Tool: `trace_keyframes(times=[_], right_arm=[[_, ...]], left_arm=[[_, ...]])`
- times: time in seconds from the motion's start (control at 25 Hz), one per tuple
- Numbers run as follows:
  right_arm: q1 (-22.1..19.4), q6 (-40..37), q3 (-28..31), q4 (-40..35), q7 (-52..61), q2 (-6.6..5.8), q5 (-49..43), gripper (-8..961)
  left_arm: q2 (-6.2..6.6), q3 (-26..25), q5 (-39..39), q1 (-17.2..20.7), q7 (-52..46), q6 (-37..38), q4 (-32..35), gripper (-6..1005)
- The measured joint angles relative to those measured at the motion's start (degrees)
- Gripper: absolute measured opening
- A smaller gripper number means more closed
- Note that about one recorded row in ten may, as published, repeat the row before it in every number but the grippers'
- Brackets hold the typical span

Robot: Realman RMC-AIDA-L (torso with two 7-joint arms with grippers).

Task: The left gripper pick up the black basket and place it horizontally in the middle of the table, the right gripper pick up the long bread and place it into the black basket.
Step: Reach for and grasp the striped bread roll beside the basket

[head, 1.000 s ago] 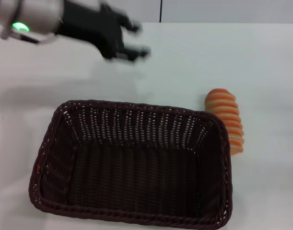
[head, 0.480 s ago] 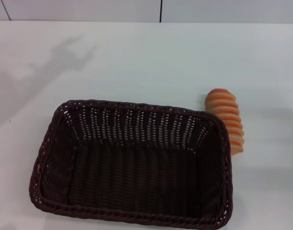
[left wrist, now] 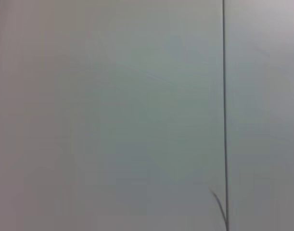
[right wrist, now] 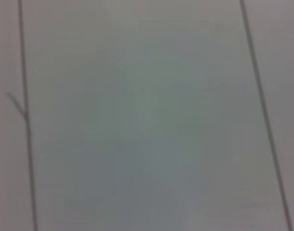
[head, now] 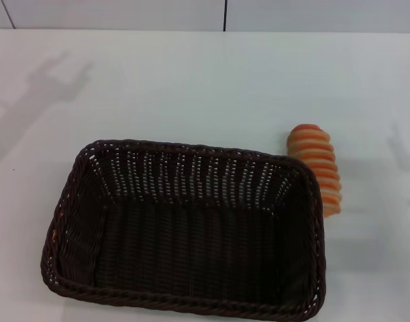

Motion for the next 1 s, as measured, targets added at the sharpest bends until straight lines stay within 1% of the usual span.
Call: trace_keyframes(times=[0.04, 0.08, 0.12, 0.24, 0.28, 0.32, 0.36, 0.48, 0.52, 0.56, 0.68, 0.72, 0.76, 0.88, 0.92, 1.0], right_arm=[[-0.37, 1.05, -1.51, 0.5, 0.01, 0.0, -0.01, 788], [-0.37, 1.05, -1.51, 0.5, 0.01, 0.0, -0.01, 788], [-0.77, 2.82, -3.14, 1.35, 0.01, 0.0, -0.02, 788], [-1.13, 4.77, -4.48, 2.26, 0.02, -0.08, -0.08, 788], [-1.42, 6.03, -4.97, 2.88, 0.02, -0.16, -0.31, 788], [-2.38, 8.86, -5.43, 4.8, 0.02, -0.28, -1.23, 788], [-2.38, 8.86, -5.43, 4.8, 0.02, -0.28, -1.23, 788], [-3.96, 15.28, -5.57, 9.33, 0.01, -0.77, -2.24, 788], [-4.36, 19.78, -5.91, 11.89, 0.0, -1.41, -2.26, 788], [-4.36, 19.78, -5.91, 11.89, 0.0, -1.41, -2.26, 788], [-4.78, 26.29, -6.51, 15.18, -0.17, -2.08, -2.53, 788], [-5.0, 29.86, -6.63, 16.95, -0.29, -2.36, -3.29, 788], [-5.0, 29.86, -6.63, 16.95, -0.29, -2.36, -3.29, 788], [-5.07, 36.03, -6.64, 20.16, -0.44, -2.65, -5.02, 788], [-5.03, 40.2, -6.51, 22.15, -0.5, -2.7, -6.32, 788], [-5.03, 41.69, -6.42, 23.0, -0.52, -2.71, -6.73, 788]], left_arm=[[0.02, -0.19, -0.03, 0.08, 0.01, -0.16, 0.0, 587], [0.02, -0.59, -0.06, 0.21, 0.01, -0.57, 0.0, 588], [0.07, -1.32, -0.11, 0.24, 0.02, -1.37, 0.0, 588], [0.12, -1.8, -0.21, 0.22, 0.03, -1.75, -0.09, 588], [0.14, -1.85, -0.24, 0.21, 0.04, -1.81, -0.24, 588], [0.14, -1.86, -0.27, 0.22, 0.04, -1.88, -0.38, 588], [0.14, -1.86, -0.27, 0.22, 0.04, -1.88, -0.38, 588], [0.16, -2.15, -0.32, 0.25, 0.06, -2.0, -0.48, 588], [0.16, -2.15, -0.32, 0.25, 0.06, -2.0, -0.48, 588], [0.17, -2.32, -0.34, 0.25, 0.07, -2.04, -0.49, 588], [0.17, -2.44, -0.37, 0.27, 0.08, -2.4, -0.5, 588], [0.18, -2.64, -0.43, 0.29, 0.08, -2.8, -0.5, 588], [0.18, -2.64, -0.43, 0.29, 0.08, -2.8, -0.5, 588], [0.18, -3.01, -0.46, 0.3, 0.05, -3.1, -0.5, 588], [0.18, -3.65, -0.47, 0.32, 0.01, -3.57, -0.5, 588], [0.18, -3.9, -0.48, 0.33, 0.0, -3.76, -0.5, 588]])
